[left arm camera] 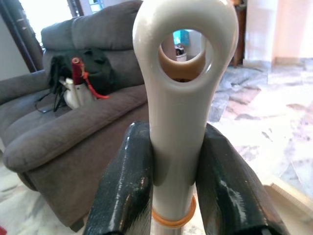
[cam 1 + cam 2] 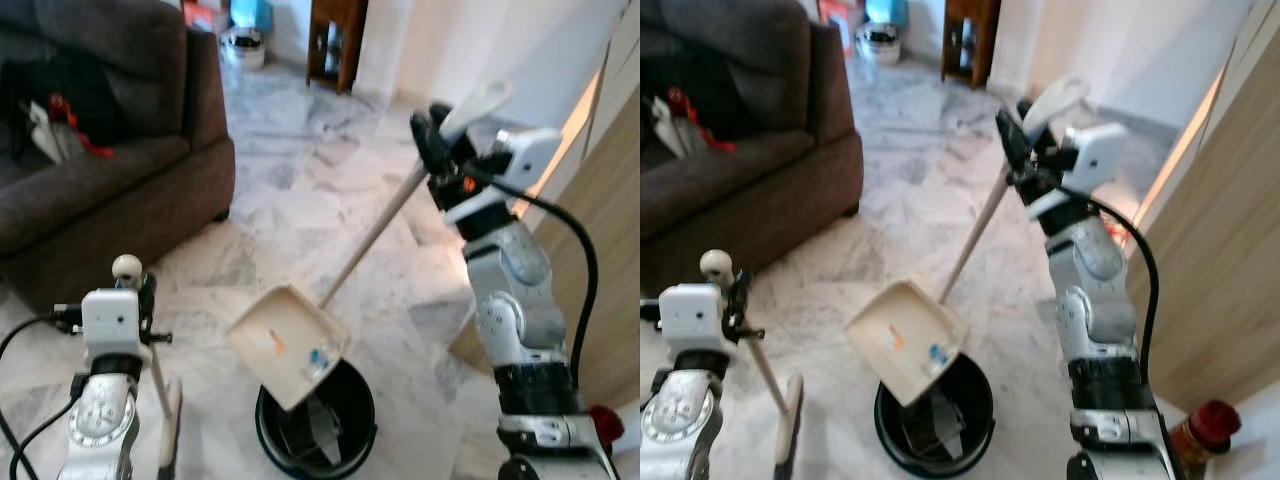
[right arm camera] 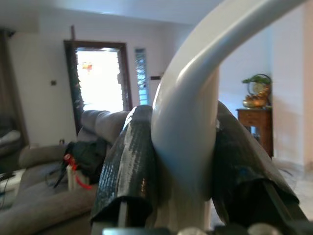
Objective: Sweep floor
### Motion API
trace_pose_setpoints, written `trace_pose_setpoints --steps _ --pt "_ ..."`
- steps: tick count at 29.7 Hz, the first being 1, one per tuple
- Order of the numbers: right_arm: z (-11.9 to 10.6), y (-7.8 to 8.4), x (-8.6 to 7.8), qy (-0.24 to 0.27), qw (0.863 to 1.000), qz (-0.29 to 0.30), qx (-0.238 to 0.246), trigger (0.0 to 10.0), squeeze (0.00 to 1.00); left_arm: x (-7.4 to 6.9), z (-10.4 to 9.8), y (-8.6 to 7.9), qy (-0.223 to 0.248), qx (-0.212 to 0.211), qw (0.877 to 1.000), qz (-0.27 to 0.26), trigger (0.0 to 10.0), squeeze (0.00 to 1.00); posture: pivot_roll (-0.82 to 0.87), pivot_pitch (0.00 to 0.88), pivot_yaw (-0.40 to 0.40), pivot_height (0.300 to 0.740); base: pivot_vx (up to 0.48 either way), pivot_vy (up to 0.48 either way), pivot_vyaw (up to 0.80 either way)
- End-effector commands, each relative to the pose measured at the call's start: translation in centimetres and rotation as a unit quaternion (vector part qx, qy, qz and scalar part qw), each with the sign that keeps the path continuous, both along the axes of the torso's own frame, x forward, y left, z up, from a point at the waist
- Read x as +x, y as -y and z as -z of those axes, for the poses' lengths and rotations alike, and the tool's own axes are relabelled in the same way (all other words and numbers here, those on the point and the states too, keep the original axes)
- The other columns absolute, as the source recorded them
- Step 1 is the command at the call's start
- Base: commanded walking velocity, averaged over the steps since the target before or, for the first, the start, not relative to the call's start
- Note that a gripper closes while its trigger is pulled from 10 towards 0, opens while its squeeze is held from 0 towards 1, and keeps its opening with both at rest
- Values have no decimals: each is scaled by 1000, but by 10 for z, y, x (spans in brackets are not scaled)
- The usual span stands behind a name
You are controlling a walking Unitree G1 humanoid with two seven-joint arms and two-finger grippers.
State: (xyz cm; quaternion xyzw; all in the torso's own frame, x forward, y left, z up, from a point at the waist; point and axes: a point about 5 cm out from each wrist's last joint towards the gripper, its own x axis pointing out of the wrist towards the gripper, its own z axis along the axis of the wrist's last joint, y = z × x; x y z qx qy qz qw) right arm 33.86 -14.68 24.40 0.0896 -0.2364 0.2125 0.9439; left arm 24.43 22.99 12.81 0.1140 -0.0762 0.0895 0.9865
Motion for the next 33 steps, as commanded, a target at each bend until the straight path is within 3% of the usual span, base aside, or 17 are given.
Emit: trace_pose_setpoints --steps 1,4,11,19,33 --pt "-18 14 -3 45 998 38 16 10000 0 0 -9 5 24 4 1000 10 10000 0 71 0 -16 740 0 0 0" --pt "-20 22 -1 54 995 80 7 10000 0 0 -9 5 24 3 1000 11 10000 0 71 0 -16 740 0 0 0" --pt "-24 23 -3 75 992 103 0 10000 0 0 -9 5 24 3 1000 12 10000 0 71 0 -15 740 0 0 0" --pt "-30 14 -13 125 990 65 9 10000 0 -1 -8 5 24 2 1000 12 10000 0 73 0 -15 740 0 0 0" --pt "-27 6 -18 128 992 -4 -19 10000 0 -1 -8 5 22 1 1000 13 10000 0 74 0 -11 740 0 0 0"
